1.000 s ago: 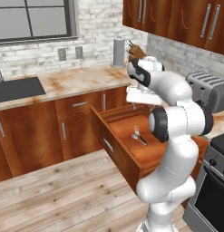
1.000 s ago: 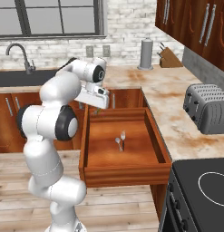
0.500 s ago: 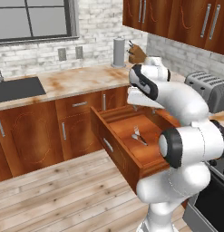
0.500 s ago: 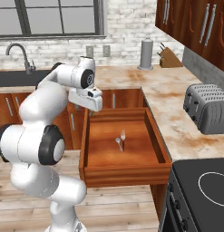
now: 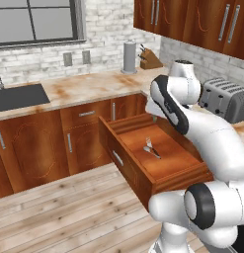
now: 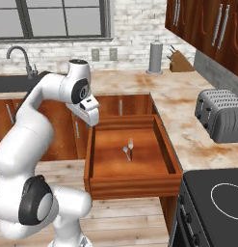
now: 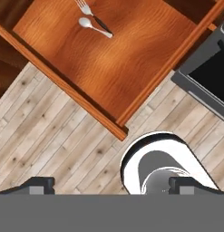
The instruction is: Organize the utensils by type. Pick up the wooden spoons from the counter and place them in the open cabinet. Then pick up the metallic utensils from the counter and place them in the open drawer.
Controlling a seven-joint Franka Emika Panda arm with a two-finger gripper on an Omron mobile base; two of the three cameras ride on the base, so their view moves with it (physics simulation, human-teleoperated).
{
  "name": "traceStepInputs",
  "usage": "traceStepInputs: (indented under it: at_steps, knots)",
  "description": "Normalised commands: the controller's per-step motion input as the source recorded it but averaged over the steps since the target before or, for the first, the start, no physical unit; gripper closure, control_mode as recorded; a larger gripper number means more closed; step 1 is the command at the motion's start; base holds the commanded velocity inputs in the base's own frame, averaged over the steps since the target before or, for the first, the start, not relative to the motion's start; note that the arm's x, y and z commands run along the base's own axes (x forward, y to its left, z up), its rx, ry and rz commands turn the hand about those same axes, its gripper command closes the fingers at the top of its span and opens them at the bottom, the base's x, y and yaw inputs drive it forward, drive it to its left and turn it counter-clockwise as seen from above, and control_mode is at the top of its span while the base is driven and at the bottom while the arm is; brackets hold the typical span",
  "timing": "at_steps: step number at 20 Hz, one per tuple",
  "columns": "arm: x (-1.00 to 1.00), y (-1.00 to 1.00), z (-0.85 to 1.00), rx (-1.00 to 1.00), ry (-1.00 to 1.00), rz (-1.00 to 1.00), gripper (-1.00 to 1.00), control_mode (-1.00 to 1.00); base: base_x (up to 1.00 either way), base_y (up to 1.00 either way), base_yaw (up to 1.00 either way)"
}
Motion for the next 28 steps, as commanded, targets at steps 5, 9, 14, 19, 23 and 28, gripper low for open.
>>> traceStepInputs:
  at_steps: [5, 9, 14, 19, 23, 28]
  knots:
    - [-0.19, 0.0, 0.33, -0.16, -0.03, 0.02, -1.0, -1.0, 0.0, 0.0, 0.0]
    - [-0.02, 0.0, 0.1, -0.1, -0.04, 0.2, -1.0, -1.0, 0.0, 0.0, 0.0]
    - [-0.07, 0.0, 0.01, 0.0, -0.32, 0.15, -1.0, -1.0, 0.0, 0.0, 0.0]
    - [-0.12, 0.0, 0.0, 0.0, -0.37, 0.11, -1.0, -1.0, 0.0, 0.0, 0.0]
    - [-0.33, 0.0, 0.01, 0.0, -0.15, 0.07, -1.0, -1.0, 0.0, 0.0, 0.0]
    - [-0.33, 0.0, 0.06, -0.09, 0.1, 0.09, -1.0, -1.0, 0.0, 0.0, 0.0]
